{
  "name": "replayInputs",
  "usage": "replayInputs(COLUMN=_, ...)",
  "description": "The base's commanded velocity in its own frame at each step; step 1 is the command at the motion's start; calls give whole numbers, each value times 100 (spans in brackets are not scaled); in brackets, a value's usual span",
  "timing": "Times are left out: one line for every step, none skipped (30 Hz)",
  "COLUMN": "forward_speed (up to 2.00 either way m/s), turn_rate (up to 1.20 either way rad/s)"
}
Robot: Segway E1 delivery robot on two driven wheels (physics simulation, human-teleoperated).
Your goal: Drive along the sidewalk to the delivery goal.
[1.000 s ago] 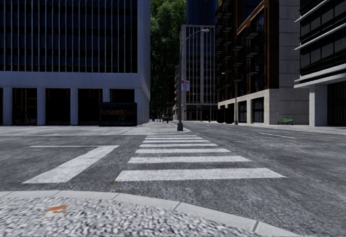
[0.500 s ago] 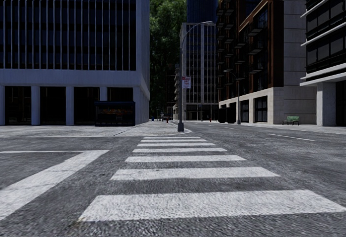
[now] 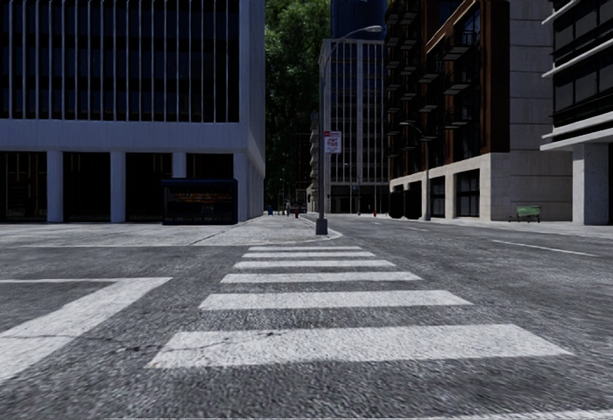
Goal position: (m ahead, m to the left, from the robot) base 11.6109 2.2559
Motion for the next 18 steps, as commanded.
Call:
replayInputs(forward_speed=150, turn_rate=12)
replayInputs(forward_speed=150, turn_rate=12)
replayInputs(forward_speed=150, turn_rate=12)
replayInputs(forward_speed=150, turn_rate=12)
replayInputs(forward_speed=150, turn_rate=12)
replayInputs(forward_speed=150, turn_rate=12)
replayInputs(forward_speed=150, turn_rate=12)
replayInputs(forward_speed=150, turn_rate=12)
replayInputs(forward_speed=150, turn_rate=13)
replayInputs(forward_speed=150, turn_rate=15)
replayInputs(forward_speed=150, turn_rate=15)
replayInputs(forward_speed=150, turn_rate=18)
replayInputs(forward_speed=150, turn_rate=19)
replayInputs(forward_speed=150, turn_rate=19)
replayInputs(forward_speed=150, turn_rate=19)
replayInputs(forward_speed=150, turn_rate=20)
replayInputs(forward_speed=150, turn_rate=20)
replayInputs(forward_speed=150, turn_rate=20)
